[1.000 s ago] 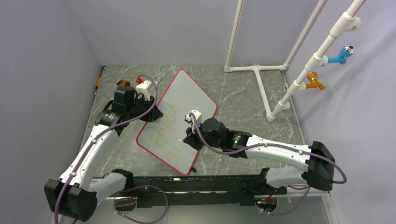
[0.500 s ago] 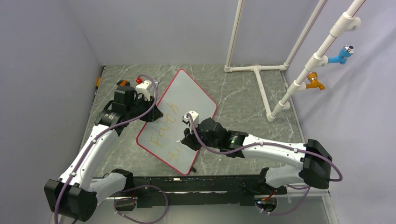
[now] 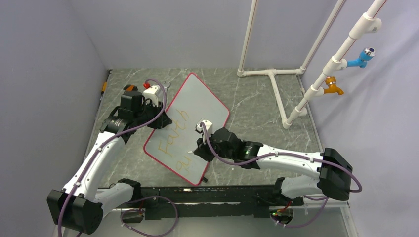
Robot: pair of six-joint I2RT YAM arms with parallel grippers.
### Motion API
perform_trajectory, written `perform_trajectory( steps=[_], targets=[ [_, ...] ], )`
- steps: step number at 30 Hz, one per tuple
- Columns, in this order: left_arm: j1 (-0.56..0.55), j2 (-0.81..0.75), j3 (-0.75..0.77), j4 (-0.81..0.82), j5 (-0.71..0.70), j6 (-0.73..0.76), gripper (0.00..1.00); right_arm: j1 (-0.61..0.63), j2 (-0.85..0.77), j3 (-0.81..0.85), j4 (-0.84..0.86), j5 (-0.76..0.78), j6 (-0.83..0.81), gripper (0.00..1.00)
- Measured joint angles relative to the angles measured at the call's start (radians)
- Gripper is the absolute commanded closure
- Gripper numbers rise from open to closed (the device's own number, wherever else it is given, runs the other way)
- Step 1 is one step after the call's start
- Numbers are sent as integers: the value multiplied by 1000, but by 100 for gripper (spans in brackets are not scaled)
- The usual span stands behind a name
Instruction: Write a sentence on the whiteboard
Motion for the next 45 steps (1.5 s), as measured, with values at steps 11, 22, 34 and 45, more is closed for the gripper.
perform_trajectory(
  steps=[11, 22, 34, 45],
  targets=[
    [0, 0, 0, -1, -2, 0, 100, 24, -30, -58, -2, 13, 29, 100],
    [0, 0, 0, 2, 2, 0, 100, 57, -46, -64, -90, 61, 39, 100],
    [0, 0, 0, 2, 2, 0, 100, 60, -41, 57, -130, 83, 9, 100],
    [0, -2, 0, 2, 3, 0, 100, 60, 43, 135, -103, 82, -17, 100]
  ],
)
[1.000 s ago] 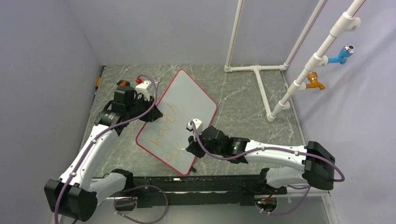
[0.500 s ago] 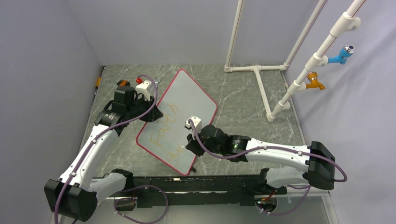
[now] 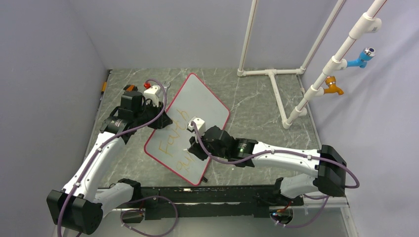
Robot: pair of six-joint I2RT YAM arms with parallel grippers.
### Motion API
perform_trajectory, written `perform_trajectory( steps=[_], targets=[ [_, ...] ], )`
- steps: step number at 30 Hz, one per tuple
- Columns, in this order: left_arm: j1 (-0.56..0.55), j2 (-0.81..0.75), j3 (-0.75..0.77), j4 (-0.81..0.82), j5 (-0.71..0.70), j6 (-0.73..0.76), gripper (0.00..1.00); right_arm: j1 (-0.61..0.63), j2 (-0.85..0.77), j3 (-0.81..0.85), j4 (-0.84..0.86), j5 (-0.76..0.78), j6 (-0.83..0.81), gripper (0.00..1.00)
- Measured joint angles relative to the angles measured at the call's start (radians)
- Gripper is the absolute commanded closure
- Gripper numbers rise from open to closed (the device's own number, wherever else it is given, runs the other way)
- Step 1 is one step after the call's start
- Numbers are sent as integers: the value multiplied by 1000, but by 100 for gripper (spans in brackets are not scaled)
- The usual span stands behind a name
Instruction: Write a sentence on the whiteboard
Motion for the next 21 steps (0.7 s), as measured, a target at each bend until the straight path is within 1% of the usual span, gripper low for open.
perform_trajectory(
  steps=[6, 21],
  targets=[
    [0, 0, -1, -2, -2, 0, 100, 0, 29, 18, 4, -3, -5, 100],
    [2, 0, -1, -6, -4, 0, 100, 0, 31, 14, 5, 10, -3, 100]
  ],
)
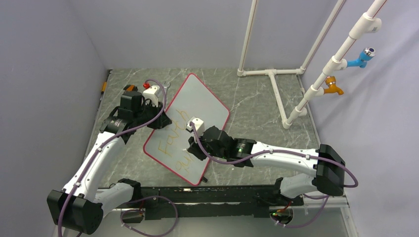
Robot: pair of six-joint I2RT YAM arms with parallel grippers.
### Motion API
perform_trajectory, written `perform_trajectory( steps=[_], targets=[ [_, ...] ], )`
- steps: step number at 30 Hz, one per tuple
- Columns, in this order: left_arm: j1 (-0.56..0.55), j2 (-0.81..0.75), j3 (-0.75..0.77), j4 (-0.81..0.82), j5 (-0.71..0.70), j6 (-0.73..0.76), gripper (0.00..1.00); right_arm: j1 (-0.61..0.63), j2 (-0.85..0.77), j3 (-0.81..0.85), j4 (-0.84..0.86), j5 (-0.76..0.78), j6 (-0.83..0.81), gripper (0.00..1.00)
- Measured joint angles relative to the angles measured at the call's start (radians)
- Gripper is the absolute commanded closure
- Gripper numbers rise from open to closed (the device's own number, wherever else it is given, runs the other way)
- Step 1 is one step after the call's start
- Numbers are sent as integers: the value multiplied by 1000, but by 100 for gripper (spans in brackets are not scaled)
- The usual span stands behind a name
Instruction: Write a sentence on the whiteboard
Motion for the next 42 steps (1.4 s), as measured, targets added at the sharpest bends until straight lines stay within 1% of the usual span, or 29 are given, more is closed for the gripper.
perform_trajectory(
  steps=[12, 20, 25, 30, 42],
  targets=[
    [0, 0, 0, 2, 0, 0, 100, 3, -7, 0, -25, 48, 3, 100],
    [-2, 0, 0, 6, 3, 0, 100, -2, -40, -10, -58, 85, 3, 100],
    [-2, 0, 0, 6, 4, 0, 100, -46, -85, -47, -56, 73, 8, 100],
    [-2, 0, 0, 6, 4, 0, 100, -85, -95, -70, -57, 62, 11, 100],
    [-2, 0, 0, 6, 3, 0, 100, -92, -73, -75, -49, 11, 11, 100]
  ],
)
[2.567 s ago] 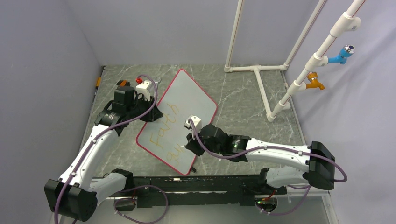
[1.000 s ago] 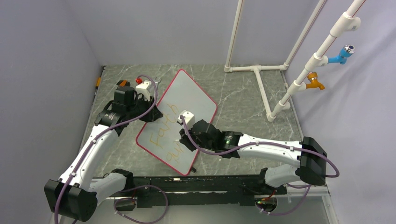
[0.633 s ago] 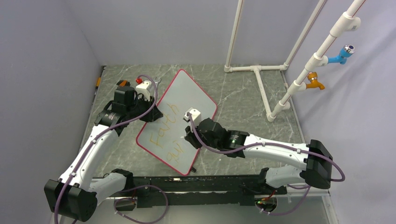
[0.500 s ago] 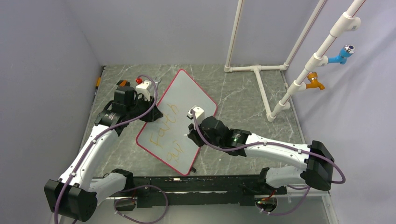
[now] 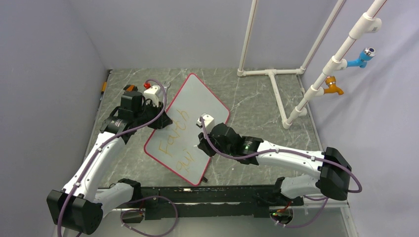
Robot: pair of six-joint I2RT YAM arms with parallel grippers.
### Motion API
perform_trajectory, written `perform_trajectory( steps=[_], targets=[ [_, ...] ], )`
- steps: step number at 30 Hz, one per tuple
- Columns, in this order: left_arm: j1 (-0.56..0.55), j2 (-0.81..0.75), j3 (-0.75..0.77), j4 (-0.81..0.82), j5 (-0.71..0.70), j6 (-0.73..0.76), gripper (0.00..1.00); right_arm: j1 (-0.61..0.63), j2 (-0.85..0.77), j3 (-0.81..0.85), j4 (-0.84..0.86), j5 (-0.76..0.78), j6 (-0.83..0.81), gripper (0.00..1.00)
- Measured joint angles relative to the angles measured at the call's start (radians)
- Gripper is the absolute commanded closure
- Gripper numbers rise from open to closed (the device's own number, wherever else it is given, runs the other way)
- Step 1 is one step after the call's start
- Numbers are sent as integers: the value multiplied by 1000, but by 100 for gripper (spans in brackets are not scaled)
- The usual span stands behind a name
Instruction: Write a sentence on the whiteboard
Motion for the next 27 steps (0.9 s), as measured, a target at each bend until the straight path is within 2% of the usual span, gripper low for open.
perform_trajectory(
  steps=[27],
  targets=[
    [0, 1, 0, -2, -4, 0, 100, -3, 31, 3, 32, -109, -11, 100]
  ],
)
